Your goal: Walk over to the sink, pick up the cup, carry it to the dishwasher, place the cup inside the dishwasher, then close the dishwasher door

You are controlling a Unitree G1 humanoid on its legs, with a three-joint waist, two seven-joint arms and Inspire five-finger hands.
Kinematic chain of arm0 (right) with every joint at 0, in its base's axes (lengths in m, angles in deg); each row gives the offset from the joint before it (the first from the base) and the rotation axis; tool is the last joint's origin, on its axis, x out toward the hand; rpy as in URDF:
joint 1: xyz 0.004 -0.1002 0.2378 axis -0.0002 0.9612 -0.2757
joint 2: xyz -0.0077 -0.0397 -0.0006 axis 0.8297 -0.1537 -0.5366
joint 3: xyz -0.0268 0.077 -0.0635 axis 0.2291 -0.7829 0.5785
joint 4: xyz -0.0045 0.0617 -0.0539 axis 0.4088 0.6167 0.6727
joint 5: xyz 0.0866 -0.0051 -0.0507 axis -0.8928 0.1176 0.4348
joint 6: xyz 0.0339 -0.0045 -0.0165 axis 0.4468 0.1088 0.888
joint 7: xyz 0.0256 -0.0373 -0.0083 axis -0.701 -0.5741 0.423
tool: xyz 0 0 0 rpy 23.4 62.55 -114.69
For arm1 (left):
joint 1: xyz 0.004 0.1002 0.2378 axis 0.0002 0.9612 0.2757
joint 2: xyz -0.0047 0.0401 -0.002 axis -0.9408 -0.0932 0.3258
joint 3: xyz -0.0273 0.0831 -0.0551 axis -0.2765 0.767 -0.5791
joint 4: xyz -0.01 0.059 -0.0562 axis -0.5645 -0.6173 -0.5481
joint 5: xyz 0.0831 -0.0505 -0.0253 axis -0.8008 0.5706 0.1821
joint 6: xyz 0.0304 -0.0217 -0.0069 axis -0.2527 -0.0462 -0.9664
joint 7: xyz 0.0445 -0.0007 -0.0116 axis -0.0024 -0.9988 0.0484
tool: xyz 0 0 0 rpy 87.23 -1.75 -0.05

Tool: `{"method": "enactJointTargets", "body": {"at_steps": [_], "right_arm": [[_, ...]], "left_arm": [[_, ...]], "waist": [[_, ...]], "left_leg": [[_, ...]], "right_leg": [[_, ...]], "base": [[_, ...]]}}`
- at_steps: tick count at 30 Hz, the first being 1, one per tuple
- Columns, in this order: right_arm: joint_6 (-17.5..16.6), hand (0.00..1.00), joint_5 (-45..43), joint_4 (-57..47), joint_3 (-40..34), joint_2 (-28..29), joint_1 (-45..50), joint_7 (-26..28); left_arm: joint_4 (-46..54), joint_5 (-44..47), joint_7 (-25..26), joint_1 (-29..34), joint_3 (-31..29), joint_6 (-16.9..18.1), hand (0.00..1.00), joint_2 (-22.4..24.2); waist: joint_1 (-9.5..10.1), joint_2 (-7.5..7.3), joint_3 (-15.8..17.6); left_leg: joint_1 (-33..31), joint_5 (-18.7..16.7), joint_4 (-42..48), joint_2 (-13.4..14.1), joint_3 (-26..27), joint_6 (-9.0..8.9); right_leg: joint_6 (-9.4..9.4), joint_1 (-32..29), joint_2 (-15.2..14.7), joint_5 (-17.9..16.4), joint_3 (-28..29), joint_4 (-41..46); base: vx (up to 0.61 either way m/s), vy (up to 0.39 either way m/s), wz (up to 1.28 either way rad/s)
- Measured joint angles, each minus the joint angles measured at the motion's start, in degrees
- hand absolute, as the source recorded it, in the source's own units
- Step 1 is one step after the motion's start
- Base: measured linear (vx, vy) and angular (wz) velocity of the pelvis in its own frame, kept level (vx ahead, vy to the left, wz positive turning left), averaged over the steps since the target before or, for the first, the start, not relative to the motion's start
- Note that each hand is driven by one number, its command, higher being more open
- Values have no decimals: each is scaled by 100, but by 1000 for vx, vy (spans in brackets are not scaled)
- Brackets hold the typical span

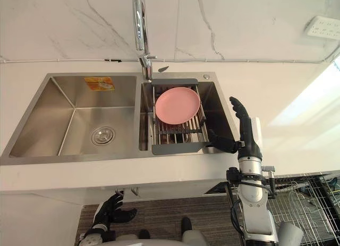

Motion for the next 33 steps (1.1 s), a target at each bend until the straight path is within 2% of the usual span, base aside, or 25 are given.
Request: {"method": "enactJointTargets", "body": {"at_steps": [5,12,17,23,33], "right_arm": [[25,90,267,42,16,54,-1,-43],[113,90,1053,60,60,19,-255,-455],[111,90,1308,237,202,-339,-542,-546],[110,90,1474,1032,551,-860,-909,-544],[117,90,2013,2008,1108,-1376,-1586,-502]], "left_arm": [[-56,5,14,-4,-34,20,90,3],[-357,39,107,-120,-145,80,90,16],[-479,131,114,-182,-210,15,90,48],[-489,129,110,-186,-210,25,90,44],[-520,129,110,-235,-206,74,90,65]], "waist": [[2,17,12],[10,18,12],[14,17,11],[30,17,11],[122,57,80]], "left_leg": [[58,7,-73,11,11,-11],[152,18,-134,42,-22,-34],[129,28,-138,43,-123,-47],[46,56,-142,37,-245,-62],[-107,116,-140,19,-395,-81]], "right_leg": [[1,21,-2,0,-15,1],[6,118,-8,0,-163,9],[7,139,-20,0,-289,9],[9,135,-39,1,-444,-20],[12,81,-70,3,-616,-49]], "base": [[0,0,0],[-11,-15,5],[-19,-26,12],[-16,-23,11],[-17,-18,10]]}}
